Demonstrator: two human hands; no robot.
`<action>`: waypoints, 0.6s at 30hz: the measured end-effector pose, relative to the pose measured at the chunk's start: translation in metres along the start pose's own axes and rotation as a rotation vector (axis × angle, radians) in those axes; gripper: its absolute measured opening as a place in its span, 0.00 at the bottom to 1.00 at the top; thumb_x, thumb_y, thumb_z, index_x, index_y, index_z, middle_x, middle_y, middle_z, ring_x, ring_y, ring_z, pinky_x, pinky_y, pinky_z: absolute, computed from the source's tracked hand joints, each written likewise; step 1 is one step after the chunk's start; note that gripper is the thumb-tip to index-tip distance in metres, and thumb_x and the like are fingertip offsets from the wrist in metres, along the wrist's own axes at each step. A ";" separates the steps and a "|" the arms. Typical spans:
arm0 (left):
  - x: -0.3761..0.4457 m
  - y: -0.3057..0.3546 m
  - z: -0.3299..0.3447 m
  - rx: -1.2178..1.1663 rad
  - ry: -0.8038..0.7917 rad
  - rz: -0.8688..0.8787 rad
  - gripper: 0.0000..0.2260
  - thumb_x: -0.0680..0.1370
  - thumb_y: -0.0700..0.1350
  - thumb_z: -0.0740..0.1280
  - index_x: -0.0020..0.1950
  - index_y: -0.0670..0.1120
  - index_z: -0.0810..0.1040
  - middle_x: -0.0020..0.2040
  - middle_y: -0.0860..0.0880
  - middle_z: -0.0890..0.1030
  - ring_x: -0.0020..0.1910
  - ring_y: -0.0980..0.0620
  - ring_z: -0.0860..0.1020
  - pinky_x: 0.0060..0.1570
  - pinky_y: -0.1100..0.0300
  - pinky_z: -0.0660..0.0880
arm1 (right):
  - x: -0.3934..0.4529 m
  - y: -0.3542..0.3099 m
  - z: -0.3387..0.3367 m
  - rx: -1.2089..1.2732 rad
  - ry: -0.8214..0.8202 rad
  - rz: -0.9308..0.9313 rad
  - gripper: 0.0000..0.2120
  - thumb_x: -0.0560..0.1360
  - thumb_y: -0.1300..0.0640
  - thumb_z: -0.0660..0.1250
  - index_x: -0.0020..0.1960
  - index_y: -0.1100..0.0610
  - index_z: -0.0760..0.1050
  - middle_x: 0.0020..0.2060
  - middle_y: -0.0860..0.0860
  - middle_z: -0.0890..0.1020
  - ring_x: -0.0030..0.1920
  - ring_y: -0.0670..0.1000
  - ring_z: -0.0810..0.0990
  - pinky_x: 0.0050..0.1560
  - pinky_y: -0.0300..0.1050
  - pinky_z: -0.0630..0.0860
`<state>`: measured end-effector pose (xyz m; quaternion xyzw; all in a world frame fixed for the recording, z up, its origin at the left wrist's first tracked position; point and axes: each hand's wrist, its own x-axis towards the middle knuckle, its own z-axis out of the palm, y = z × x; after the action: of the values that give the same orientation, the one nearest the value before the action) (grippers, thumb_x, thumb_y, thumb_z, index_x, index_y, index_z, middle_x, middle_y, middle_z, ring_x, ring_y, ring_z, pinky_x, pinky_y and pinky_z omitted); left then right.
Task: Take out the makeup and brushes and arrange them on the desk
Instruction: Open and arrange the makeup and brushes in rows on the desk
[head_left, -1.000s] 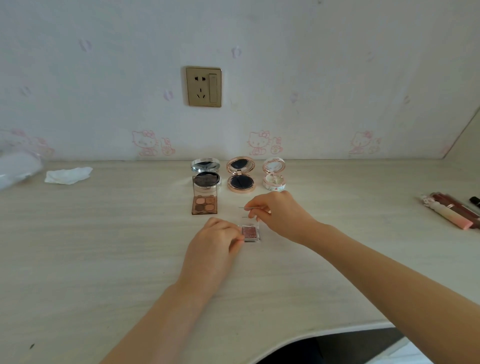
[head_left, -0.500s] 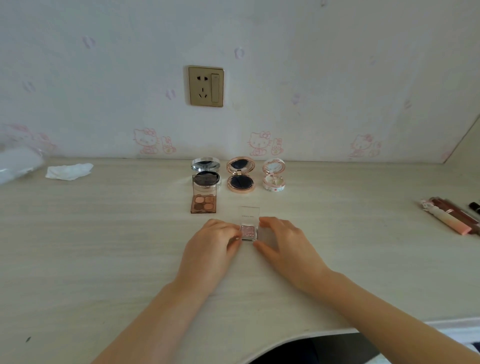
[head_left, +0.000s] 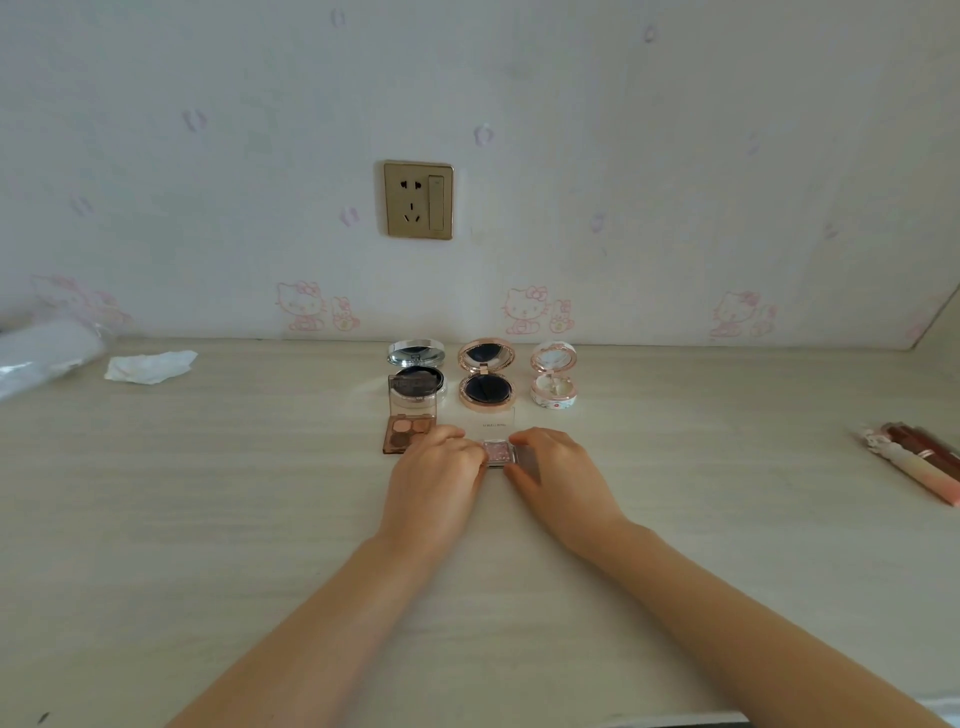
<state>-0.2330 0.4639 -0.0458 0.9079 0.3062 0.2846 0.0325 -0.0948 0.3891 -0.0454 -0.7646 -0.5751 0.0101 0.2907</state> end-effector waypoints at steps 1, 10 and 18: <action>0.004 0.000 0.001 0.021 -0.010 0.004 0.05 0.75 0.40 0.68 0.46 0.43 0.84 0.45 0.50 0.85 0.58 0.50 0.77 0.52 0.57 0.74 | 0.003 0.001 0.001 -0.003 0.000 0.005 0.14 0.77 0.55 0.64 0.62 0.57 0.74 0.58 0.52 0.79 0.62 0.52 0.72 0.59 0.43 0.70; 0.015 -0.006 0.001 0.096 0.023 0.033 0.06 0.63 0.38 0.78 0.34 0.46 0.84 0.34 0.53 0.83 0.46 0.49 0.82 0.42 0.58 0.77 | 0.019 0.005 0.005 -0.004 -0.008 0.037 0.12 0.78 0.54 0.63 0.60 0.56 0.75 0.56 0.51 0.79 0.60 0.52 0.74 0.56 0.45 0.72; 0.018 -0.010 0.007 0.027 -0.006 -0.038 0.08 0.78 0.44 0.65 0.49 0.45 0.84 0.48 0.53 0.84 0.61 0.50 0.74 0.57 0.56 0.70 | 0.020 0.005 0.005 -0.009 -0.007 0.044 0.12 0.78 0.53 0.62 0.59 0.56 0.76 0.56 0.52 0.79 0.58 0.53 0.74 0.54 0.46 0.72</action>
<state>-0.2232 0.4828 -0.0453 0.9031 0.3271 0.2771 0.0267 -0.0859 0.4080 -0.0457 -0.7784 -0.5591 0.0166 0.2850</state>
